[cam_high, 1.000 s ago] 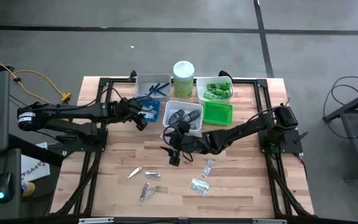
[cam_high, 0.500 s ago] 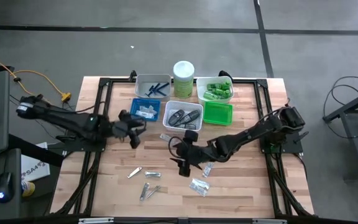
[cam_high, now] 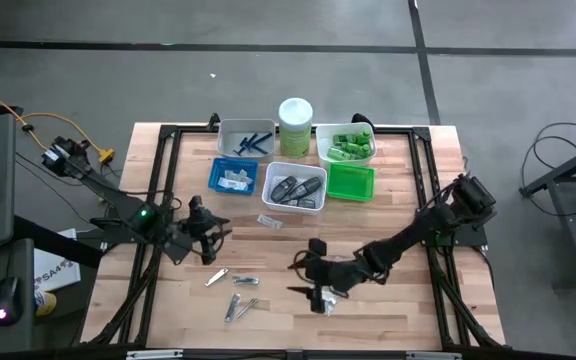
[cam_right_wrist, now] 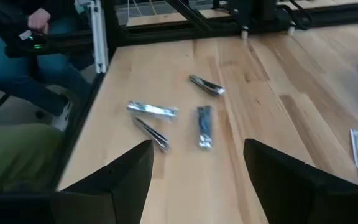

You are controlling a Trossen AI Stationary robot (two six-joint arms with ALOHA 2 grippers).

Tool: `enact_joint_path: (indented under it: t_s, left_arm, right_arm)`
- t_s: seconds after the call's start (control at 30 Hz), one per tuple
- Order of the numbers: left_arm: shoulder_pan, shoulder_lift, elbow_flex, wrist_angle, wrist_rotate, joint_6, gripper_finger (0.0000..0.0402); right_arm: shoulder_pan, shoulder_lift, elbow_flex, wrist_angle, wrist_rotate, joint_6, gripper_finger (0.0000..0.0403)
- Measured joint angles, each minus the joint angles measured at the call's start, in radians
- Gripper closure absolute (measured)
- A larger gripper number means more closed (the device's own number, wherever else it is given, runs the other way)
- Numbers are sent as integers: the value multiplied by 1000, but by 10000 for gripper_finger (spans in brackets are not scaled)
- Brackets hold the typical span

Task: Pick & Place Travel size toiletries
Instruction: Put the white bandage into the blue bin

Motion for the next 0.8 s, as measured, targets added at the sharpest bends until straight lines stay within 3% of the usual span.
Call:
enact_joint_path:
  t_s: [0.23, 0.57, 0.8]
  left_arm:
    - [-4, 56, 0, 55, 49, 23, 270]
    - [-3, 77, -2, 42, 89, 14, 270]
    - [0, 104, -1, -38, 98, -290, 270]
  right_arm:
    - [-31, -70, -112, 103, -61, 48, 158]
    - [-40, -202, -191, -26, -97, 73, 158]
    - [-60, -222, -202, -83, -93, 59, 158]
